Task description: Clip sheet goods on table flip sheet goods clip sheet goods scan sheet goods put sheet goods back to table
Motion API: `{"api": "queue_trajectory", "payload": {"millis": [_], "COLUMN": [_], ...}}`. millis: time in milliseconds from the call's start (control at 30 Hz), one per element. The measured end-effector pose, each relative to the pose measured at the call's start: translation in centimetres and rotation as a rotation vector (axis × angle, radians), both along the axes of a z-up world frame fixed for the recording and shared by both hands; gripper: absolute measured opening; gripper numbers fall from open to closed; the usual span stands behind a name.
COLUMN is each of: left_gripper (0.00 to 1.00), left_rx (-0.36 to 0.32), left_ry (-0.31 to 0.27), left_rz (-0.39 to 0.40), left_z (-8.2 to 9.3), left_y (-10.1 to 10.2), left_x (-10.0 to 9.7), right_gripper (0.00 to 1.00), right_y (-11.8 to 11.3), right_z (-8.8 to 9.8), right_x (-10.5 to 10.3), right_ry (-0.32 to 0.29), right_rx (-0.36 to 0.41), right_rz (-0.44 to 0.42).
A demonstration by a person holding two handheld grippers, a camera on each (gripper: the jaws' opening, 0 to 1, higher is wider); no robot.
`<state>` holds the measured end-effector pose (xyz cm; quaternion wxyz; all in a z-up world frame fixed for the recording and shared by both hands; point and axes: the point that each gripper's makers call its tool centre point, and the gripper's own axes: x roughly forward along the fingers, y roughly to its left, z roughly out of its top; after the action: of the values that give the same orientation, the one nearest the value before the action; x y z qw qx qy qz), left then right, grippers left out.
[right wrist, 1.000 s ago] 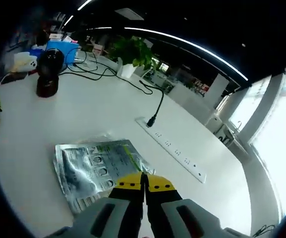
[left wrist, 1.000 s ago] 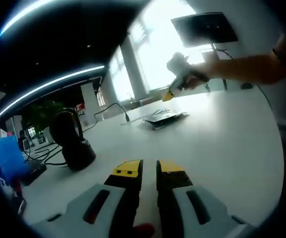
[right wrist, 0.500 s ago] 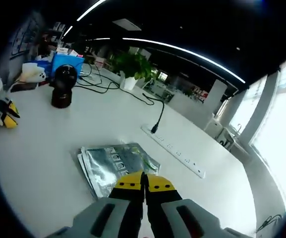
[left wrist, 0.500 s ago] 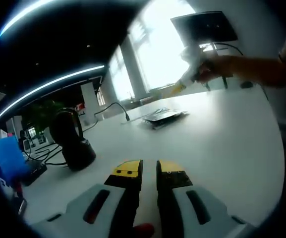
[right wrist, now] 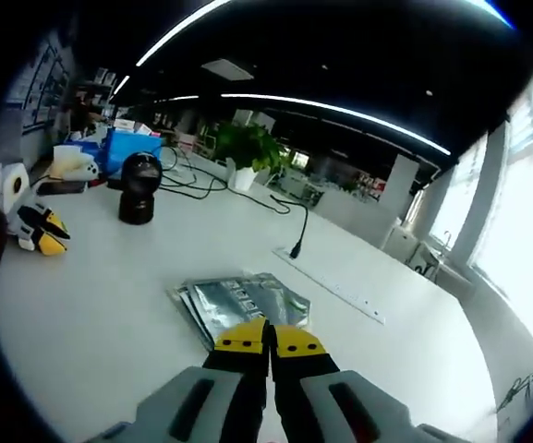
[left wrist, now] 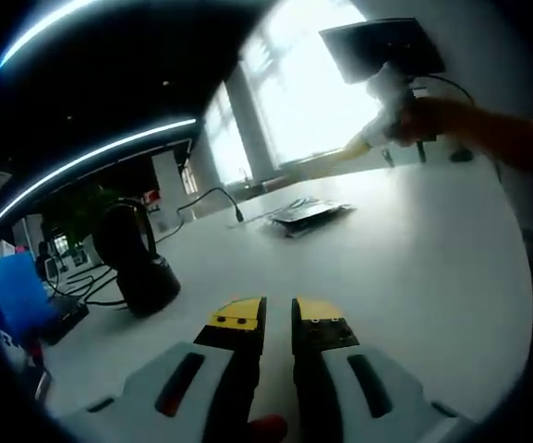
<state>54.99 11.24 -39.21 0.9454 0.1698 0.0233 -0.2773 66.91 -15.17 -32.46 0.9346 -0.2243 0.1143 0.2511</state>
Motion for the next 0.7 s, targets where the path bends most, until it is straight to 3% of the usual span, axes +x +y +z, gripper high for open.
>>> {"api": "queue_trajectory", "payload": {"millis": [300,400,700], "left_gripper": [0.04,0.04,0.04], "left_rx": [0.01,0.015,0.03], "left_ry": [-0.001,-0.001,0.004], "left_rz": [0.004,0.004,0.016], "left_z": [-0.1,-0.2,-0.4], "left_y": [0.0,0.0,0.0], "left_x": [0.1,0.1,0.3], "right_gripper": [0.0,0.0,0.0], "right_y": [-1.2,-1.4,-1.9], "right_z": [-1.1,-1.2,-2.7], "right_x": [-3.5,-4.6,-7.6], "right_ry": [-0.007,-0.004,-0.011], "right_rx": [0.076,0.138,0.179], "right_rz": [-0.006,-0.003,0.004]}}
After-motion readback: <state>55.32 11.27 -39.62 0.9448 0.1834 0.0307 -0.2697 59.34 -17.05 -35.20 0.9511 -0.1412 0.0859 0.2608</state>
